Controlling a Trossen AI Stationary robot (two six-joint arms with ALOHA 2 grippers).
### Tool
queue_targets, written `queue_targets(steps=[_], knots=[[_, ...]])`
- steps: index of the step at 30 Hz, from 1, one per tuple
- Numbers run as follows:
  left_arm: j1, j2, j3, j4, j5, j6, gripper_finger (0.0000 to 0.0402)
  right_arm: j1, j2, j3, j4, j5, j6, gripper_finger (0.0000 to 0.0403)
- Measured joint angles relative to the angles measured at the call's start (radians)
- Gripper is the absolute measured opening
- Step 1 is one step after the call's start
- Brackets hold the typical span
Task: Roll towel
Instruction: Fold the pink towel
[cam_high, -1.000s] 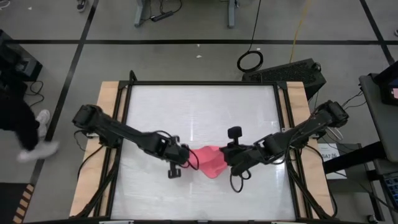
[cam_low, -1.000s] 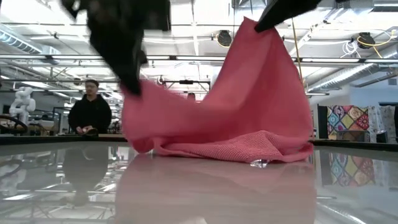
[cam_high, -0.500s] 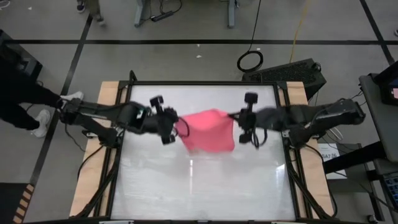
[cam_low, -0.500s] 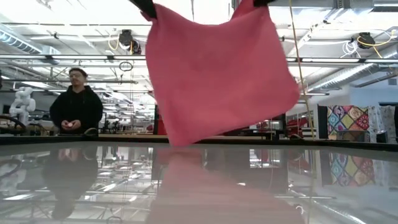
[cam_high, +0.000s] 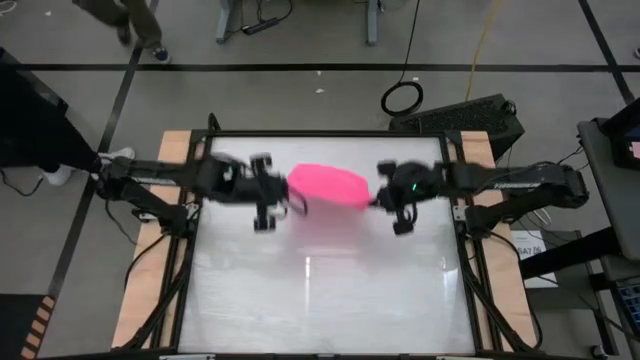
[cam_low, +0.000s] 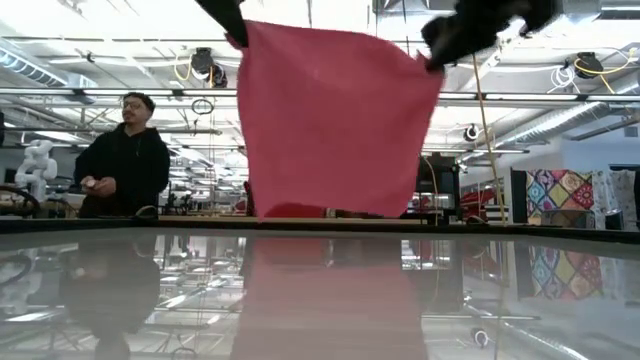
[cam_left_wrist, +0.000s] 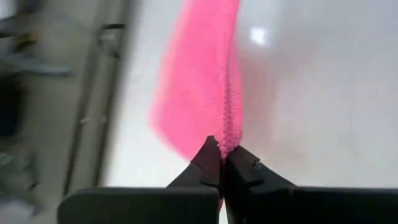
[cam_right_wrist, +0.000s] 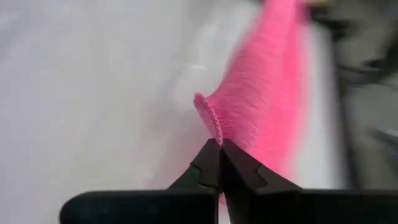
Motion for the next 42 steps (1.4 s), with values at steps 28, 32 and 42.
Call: queue_targets(steps=[28,32,42], knots=[[-0.378,0.370,-0.326,0.450,0.379,-0.282,0.0000,0.497,0.310,-0.499,0.842,-0.116,0.468,0.0000],[-0.390,0.358,-0.323,0.513,0.530,-0.288,0.0000,0.525,0.265,-0.497,0.887,-0.168,0.486,0.0000],[-0.389,0.358,-0.320,0.636,0.659,-0.271,0.0000,0.520,0.243,-0.499,0.856,-0.221,0.537,0.0000]])
